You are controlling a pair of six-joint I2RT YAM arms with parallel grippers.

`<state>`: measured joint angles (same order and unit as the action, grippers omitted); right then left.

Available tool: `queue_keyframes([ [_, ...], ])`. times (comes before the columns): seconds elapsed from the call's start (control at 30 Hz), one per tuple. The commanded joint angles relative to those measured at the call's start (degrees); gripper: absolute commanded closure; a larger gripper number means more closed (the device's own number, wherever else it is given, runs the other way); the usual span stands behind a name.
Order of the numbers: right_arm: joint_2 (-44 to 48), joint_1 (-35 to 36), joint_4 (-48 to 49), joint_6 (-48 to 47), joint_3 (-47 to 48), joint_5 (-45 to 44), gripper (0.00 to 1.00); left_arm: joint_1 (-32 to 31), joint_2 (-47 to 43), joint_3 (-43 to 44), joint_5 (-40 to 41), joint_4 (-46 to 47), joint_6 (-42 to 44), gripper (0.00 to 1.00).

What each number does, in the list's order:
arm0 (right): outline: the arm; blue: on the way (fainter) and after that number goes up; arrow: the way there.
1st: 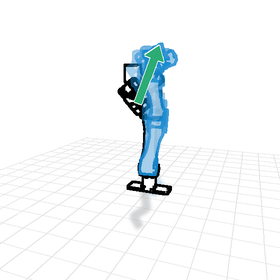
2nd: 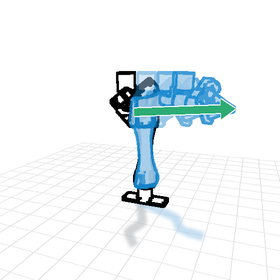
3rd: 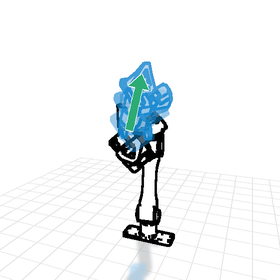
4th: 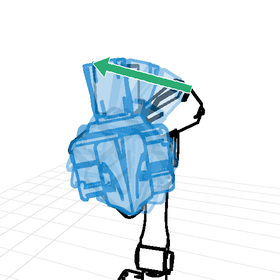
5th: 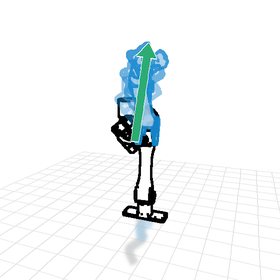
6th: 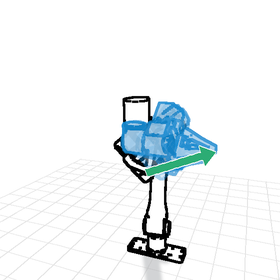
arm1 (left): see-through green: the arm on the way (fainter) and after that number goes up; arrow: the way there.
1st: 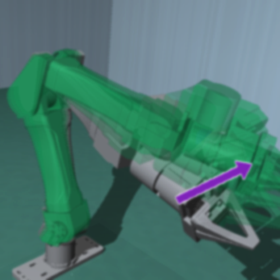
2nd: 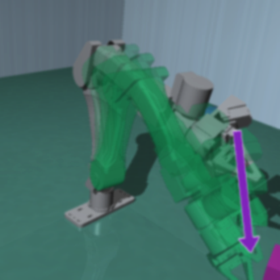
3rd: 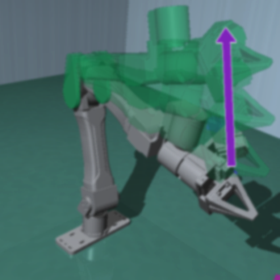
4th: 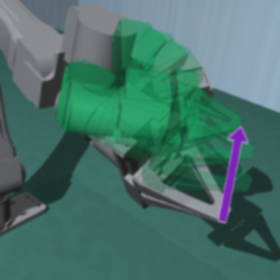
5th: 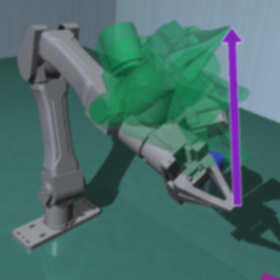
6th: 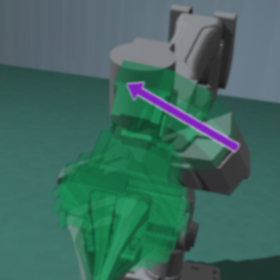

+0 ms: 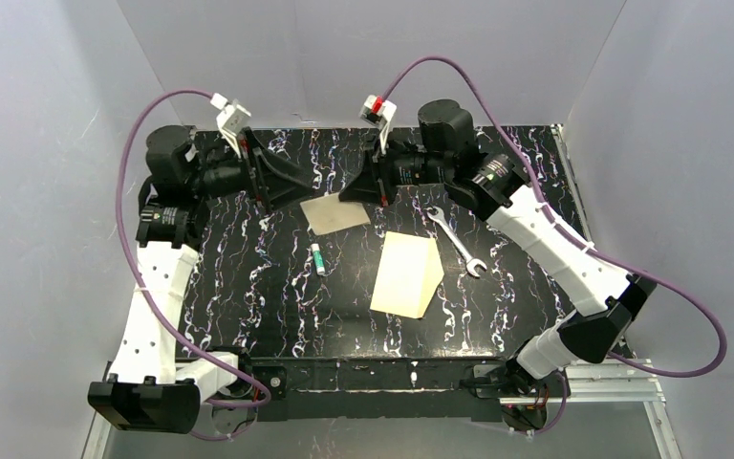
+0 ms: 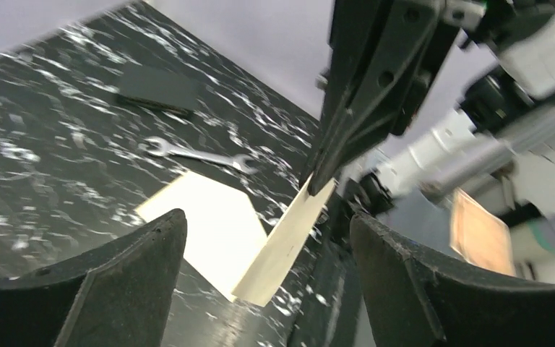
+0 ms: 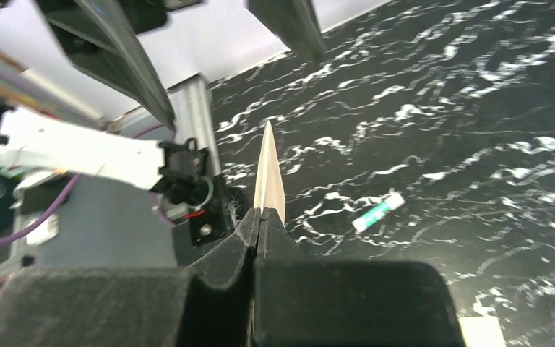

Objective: Place the letter into the envelope and seal it

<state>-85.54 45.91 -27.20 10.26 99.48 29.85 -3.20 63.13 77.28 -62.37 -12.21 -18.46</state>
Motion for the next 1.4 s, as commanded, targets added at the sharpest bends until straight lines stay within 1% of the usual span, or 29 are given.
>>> queue_keyframes([
  [0.0,0.2,0.14,3.6,0.79,1.33,14.58,0.99,-2.57,-0.32,-4.22,-14.41,-2.27,2.39,0.21],
  [0.13,0.15,0.14,6.52,2.45,0.83,16.51,0.99,-2.77,-0.95,-6.84,-18.63,-2.69,0.94,0.25],
  [0.2,-0.12,0.14,7.37,3.46,0.89,17.97,0.99,-2.85,-1.49,-7.5,-20.22,-2.66,1.03,0.31],
  [0.23,-0.31,0.14,7.73,3.93,0.83,18.65,0.99,-2.86,-1.62,-7.74,-20.43,-2.65,0.98,0.36],
  [0.3,-0.44,0.14,9.07,5.22,0.5,20.08,0.99,-2.86,-1.71,-7.91,-21.46,-2.82,1.04,0.47],
  [0.4,-0.29,0.17,10.44,6.89,0.12,21.48,0.99,-2.86,-1.22,-7.56,-22.59,-2.91,0.26,0.68],
  [0.47,-0.03,0.14,10.86,7.45,-0.06,21.13,0.99,-2.86,-0.97,-7.29,-22.98,-2.91,-0.12,0.85],
  [0.53,0.27,0.14,11.92,8.57,-0.47,20.43,0.99,-2.87,-0.94,-6.72,-23.14,-2.95,-0.34,1.0],
  [0.6,0.87,0.14,14.34,11.28,-1.9,18.02,0.99,-2.86,-1.31,-6.13,-22.58,-3.01,-0.48,1.0],
  [0.63,1.47,0.14,16.2,12.83,-3.02,16.1,0.88,-2.86,-1.72,-5.96,-21.41,-2.96,-0.49,1.0],
  [0.67,2.21,0.14,17.98,14.31,-4.54,13.59,0.73,-2.87,-2.13,-5.79,-20.38,-2.63,-0.49,1.0],
  [0.7,3.05,0.14,20.06,15.97,-6.14,9.96,0.53,-2.86,-2.65,-5.75,-18.87,-1.33,-1.38,1.0],
  [0.73,4.12,0.14,22.14,17.86,-8.15,5.42,0.38,-2.91,-3.17,-5.81,-16.37,0.52,-2.73,1.0],
  [0.77,5.75,0.18,25.62,21.15,-10.34,-1.95,0.26,-2.87,-3.75,-6.01,-13.0,2.89,-5.36,1.0],
  [0.8,7.24,0.15,27.2,25.96,-12.93,-9.3,0.22,-2.86,-4.31,-6.18,-8.52,6.65,-10.01,1.0],
  [0.83,9.29,0.14,30.99,31.27,-16.19,-15.31,0.14,-2.99,-4.63,-6.69,-3.62,13.63,-16.31,1.0],
  [0.87,11.66,0.07,36.97,36.41,-20.16,-19.01,0.11,-3.56,-4.76,-6.84,2.31,18.3,-21.12,1.0],
  [0.9,14.02,0.1,45.47,40.44,-25.25,-21.46,0.09,-4.06,-4.54,-6.49,8.08,20.66,-24.88,1.0],
  [0.93,15.71,0.12,52.69,44.35,-29.1,-23.63,0.06,-4.54,-4.04,-6.18,11.57,22.32,-27.49,1.0],
  [0.97,16.72,0.14,57.34,47.23,-31.76,-25.5,0.03,-4.99,-3.47,-5.93,14.44,23.34,-29.88,1.0],
  [1.0,16.98,0.12,59.33,48.63,-32.61,-26.35,0.02,-5.44,-2.81,-5.6,16.15,23.75,-32.35,1.0],
  [1.1,15.22,0.06,55.42,46.85,-28.83,-25.72,0.02,-7.11,-2.08,-5.68,20.4,25.46,-38.64,1.0],
  [1.13,14.42,0.06,56.35,47.22,-28.22,-24.81,0.03,-7.73,-2.36,-6.25,22.03,26.42,-40.48,1.0],
  [1.27,12.17,0.06,67.09,53.33,-30.81,-25.57,0.06,-9.09,-4.55,-10.34,28.47,31.18,-48.09,1.0],
  [1.37,10.7,0.11,70.02,58.28,-31.57,-28.08,0.09,-9.32,-5.01,-12.11,29.65,35.17,-53.51,1.0],
])
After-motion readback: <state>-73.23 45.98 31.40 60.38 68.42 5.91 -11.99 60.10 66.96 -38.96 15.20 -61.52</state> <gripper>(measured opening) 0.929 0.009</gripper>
